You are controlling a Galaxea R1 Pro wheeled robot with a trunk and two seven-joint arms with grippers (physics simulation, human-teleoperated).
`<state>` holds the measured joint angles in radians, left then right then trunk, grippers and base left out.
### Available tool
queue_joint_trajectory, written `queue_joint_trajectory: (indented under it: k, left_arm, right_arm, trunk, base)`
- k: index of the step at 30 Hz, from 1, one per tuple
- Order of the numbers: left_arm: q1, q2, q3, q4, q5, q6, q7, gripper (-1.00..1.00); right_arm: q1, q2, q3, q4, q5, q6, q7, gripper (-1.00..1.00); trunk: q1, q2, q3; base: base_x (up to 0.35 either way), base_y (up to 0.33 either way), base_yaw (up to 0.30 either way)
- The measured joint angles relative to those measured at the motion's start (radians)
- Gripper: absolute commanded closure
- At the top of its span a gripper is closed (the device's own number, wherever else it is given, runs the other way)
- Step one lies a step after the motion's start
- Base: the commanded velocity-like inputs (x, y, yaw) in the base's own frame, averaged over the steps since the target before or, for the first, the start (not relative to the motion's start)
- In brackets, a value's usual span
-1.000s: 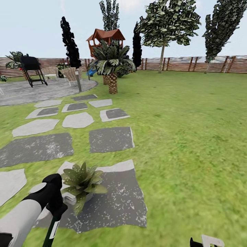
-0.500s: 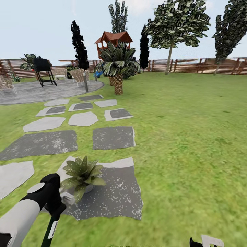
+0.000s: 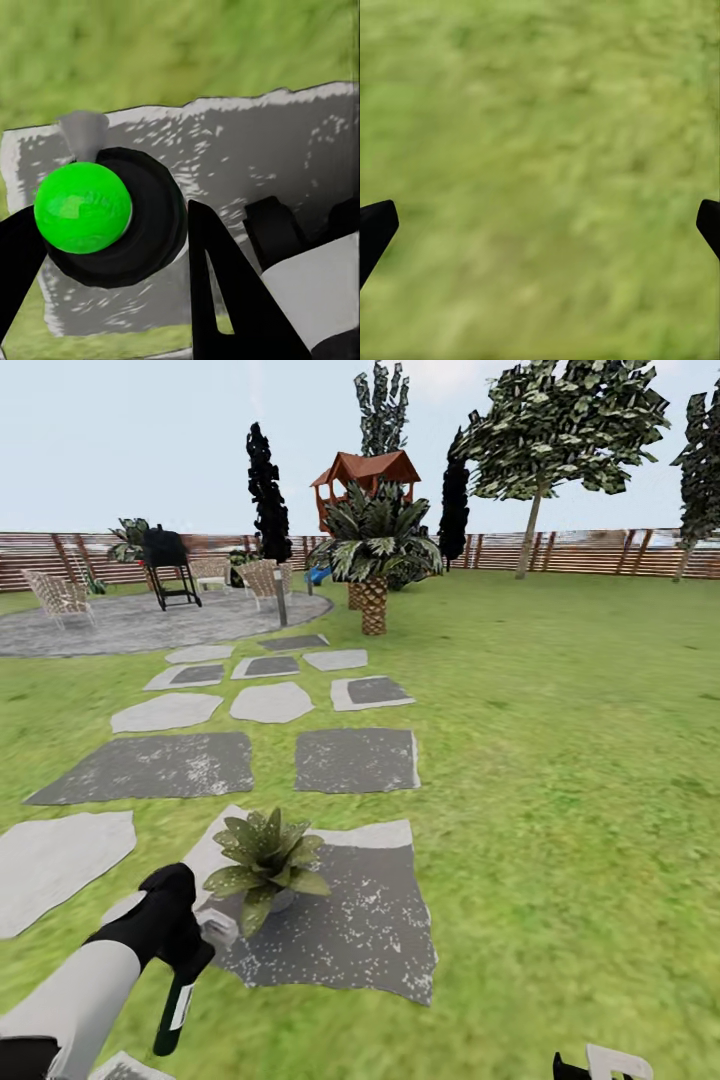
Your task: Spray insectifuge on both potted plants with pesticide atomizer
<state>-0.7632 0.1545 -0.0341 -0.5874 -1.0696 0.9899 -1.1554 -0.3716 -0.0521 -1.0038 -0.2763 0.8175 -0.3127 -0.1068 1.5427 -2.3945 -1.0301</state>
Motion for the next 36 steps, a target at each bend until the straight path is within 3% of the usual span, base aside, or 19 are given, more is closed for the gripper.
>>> queue_joint_trajectory:
  k: [5,8,14,20,36]
  left_arm:
    - [0.015,-0.003,0.071,0.005,0.052,-0.004,0.055,1.0]
    - [0.019,-0.007,0.081,0.006,0.081,-0.004,0.105,1.0]
    - [0.058,-0.009,0.086,0.007,0.099,-0.008,0.191,1.0]
    - [0.06,-0.007,0.086,0.007,0.112,-0.007,0.204,1.0]
    - [0.06,-0.009,0.088,0.004,0.122,-0.006,0.205,1.0]
  right_arm:
    - [0.0,0.0,0.0,-0.002,-0.001,0.0,-0.001,-1.0]
    - [0.0,-0.001,-0.001,-0.003,0.0,0.0,-0.002,-1.0]
    - [0.0,-0.004,0.0,-0.004,0.002,0.0,0.0,-1.0]
    - [0.0,-0.001,0.0,-0.004,0.0,0.0,0.0,-1.0]
    - [0.0,0.001,0.0,-0.004,0.0,0.0,-0.002,-1.0]
  trunk:
    - [0.0,0.0,0.0]
    - [0.0,0.0,0.0]
    - [0.0,0.0,0.0]
    - [0.0,0.0,0.0]
    - [0.0,0.0,0.0]
  base:
    - [0.0,0.0,0.144]
    - [0.097,-0.068,0.033]
    - [0.225,-0.197,0.002]
    - [0.101,-0.292,0.035]
    - [0.065,-0.303,0.217]
